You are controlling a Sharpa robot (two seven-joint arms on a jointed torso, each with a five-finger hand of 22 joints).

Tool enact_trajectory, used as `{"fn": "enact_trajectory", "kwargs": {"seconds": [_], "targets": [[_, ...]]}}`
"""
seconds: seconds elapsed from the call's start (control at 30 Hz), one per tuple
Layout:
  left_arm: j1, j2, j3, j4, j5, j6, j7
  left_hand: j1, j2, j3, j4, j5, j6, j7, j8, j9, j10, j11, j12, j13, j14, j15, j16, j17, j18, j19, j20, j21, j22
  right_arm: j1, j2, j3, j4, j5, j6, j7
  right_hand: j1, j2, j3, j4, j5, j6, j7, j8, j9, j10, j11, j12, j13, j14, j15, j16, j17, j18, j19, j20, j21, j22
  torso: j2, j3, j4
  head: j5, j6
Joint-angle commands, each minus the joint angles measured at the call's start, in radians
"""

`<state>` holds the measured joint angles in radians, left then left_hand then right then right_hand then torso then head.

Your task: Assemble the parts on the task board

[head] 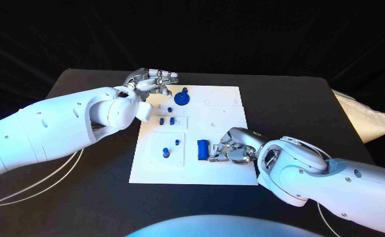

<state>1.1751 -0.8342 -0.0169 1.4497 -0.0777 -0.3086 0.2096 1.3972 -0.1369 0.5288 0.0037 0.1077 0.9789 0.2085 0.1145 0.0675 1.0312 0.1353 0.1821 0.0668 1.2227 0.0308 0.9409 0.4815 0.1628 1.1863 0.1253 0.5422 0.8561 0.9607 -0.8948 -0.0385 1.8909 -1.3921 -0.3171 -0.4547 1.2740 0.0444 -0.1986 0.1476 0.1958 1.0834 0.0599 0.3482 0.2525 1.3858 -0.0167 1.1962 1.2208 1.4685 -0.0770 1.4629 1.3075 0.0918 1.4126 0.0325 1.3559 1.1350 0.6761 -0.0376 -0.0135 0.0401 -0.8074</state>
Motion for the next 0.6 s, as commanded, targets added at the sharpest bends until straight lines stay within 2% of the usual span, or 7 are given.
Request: {"fn": "enact_trajectory", "kwargs": {"seconds": [0.03, 0.17, 0.27, 0.4, 0.47, 0.53, 0.6], "targets": [[0.0, 0.0, 0.001, 0.002, -0.003, 0.016, 0.003, -0.01, 0.003, -0.003, -0.002, 0.003, -0.008, 0.002, 0.003, 0.001, -0.007, -0.001, 0.005, -0.001, -0.001, 0.003, 0.003, -0.001, 0.019, -0.006, 0.001, -0.006, 0.001, -0.001, 0.0, 0.0, 0.005, 0.002, -0.009, 0.036, -0.01, 0.003, -0.006, -0.002, 0.005, 0.0, -0.001, 0.005, 0.002, 0.005, 0.0, 0.001, 0.003, 0.071, -0.006, 0.0, 0.095, -0.008, 0.001, -0.006, 0.004, 0.0, 0.0, -0.0002, 0.0007, 0.0, 0.0], [0.0, 0.0, 0.001, 0.002, -0.003, 0.017, 0.003, -0.01, 0.003, -0.003, -0.002, 0.003, -0.008, 0.002, 0.003, 0.001, -0.007, -0.001, 0.005, -0.001, -0.001, 0.003, 0.003, -0.001, 0.019, -0.006, 0.001, -0.006, 0.001, -0.001, -0.001, 0.0, 0.006, 0.004, -0.021, 0.041, -0.014, 0.009, -0.007, 0.003, 0.011, 0.0, -0.002, 0.005, 0.003, 0.005, 0.0, 0.0, 0.003, 0.071, -0.006, 0.0, 0.095, -0.008, 0.001, -0.006, 0.004, 0.0, 0.0, 0.0, 0.0013, -0.002, 0.0], [0.0, 0.0, 0.001, 0.002, -0.003, 0.016, 0.003, -0.01, 0.003, -0.003, -0.002, 0.003, -0.008, 0.002, 0.003, 0.001, -0.007, -0.001, 0.005, -0.001, -0.001, 0.003, 0.003, -0.001, 0.019, -0.006, 0.001, -0.006, 0.001, -0.001, -0.007, 0.001, 0.008, 0.004, -0.029, 0.042, -0.013, 0.014, -0.006, 0.005, 0.017, 0.0, -0.002, 0.006, 0.004, 0.006, -0.001, 0.001, 0.004, 0.071, -0.006, 0.0, 0.095, -0.008, 0.001, -0.006, 0.004, 0.001, 0.0, 0.0002, 0.0004, 0.001, -0.002], [0.0, -0.001, 0.001, 0.003, -0.003, 0.016, 0.004, -0.01, 0.003, -0.003, -0.002, 0.003, -0.008, 0.002, 0.003, 0.001, -0.007, -0.001, 0.005, -0.001, -0.001, 0.003, 0.003, -0.001, 0.019, -0.006, 0.001, -0.006, 0.001, 0.002, -0.03, 0.003, 0.015, 0.01, -0.05, 0.044, 0.009, 0.027, 0.004, -0.004, 0.025, -0.008, -0.002, 0.001, 0.005, 0.001, -0.002, -0.009, -0.002, 0.07, -0.007, -0.002, 0.093, -0.008, 0.001, -0.007, 0.003, -0.001, 0.0, -0.0001, 0.0005, -0.001, 0.0], [0.0, -0.002, 0.001, 0.004, -0.003, 0.015, 0.005, -0.01, 0.003, -0.003, -0.002, 0.003, -0.008, 0.002, 0.003, 0.001, -0.007, -0.001, 0.005, -0.001, -0.001, 0.003, 0.003, -0.001, 0.019, -0.006, 0.001, -0.006, 0.001, 0.008, -0.049, 0.003, 0.019, 0.024, -0.059, 0.051, 0.031, 0.032, 0.013, -0.016, 0.032, -0.039, 0.007, -0.018, -0.002, -0.005, 0.004, -0.02, -0.01, 0.07, -0.005, -0.004, 0.09, -0.008, 0.0, -0.006, 0.002, -0.002, 0.0, -0.0003, 0.0, -0.002, 0.0], [0.0, -0.004, 0.001, 0.005, -0.003, 0.013, 0.007, -0.01, 0.003, -0.003, -0.002, 0.003, -0.008, 0.002, 0.003, 0.001, -0.007, -0.001, 0.005, -0.001, -0.001, 0.003, 0.003, -0.001, 0.019, -0.006, 0.001, -0.006, 0.001, 0.018, -0.076, 0.004, 0.023, 0.036, -0.063, 0.058, 0.06, 0.04, 0.028, -0.031, 0.032, -0.078, 0.024, -0.049, -0.013, -0.015, 0.017, -0.037, -0.022, 0.069, 0.004, -0.006, 0.089, -0.008, -0.001, -0.002, 0.002, -0.002, 0.0, -0.0007, 0.0002, -0.007, 0.0], [0.0, -0.006, 0.001, 0.007, -0.003, 0.011, 0.008, -0.01, 0.003, -0.003, -0.002, 0.003, -0.008, 0.002, 0.003, 0.001, -0.007, -0.001, 0.005, -0.001, -0.001, 0.003, 0.003, -0.001, 0.019, -0.006, 0.001, -0.006, 0.001, 0.031, -0.106, 0.004, 0.027, 0.037, -0.06, 0.062, 0.08, 0.045, 0.04, -0.043, 0.034, -0.087, 0.031, -0.064, -0.018, -0.025, 0.023, -0.053, -0.033, 0.069, 0.01, -0.007, 0.088, -0.008, -0.002, 0.004, 0.001, -0.003, 0.0, -0.0011, -0.0015, -0.01, 0.0]]}}
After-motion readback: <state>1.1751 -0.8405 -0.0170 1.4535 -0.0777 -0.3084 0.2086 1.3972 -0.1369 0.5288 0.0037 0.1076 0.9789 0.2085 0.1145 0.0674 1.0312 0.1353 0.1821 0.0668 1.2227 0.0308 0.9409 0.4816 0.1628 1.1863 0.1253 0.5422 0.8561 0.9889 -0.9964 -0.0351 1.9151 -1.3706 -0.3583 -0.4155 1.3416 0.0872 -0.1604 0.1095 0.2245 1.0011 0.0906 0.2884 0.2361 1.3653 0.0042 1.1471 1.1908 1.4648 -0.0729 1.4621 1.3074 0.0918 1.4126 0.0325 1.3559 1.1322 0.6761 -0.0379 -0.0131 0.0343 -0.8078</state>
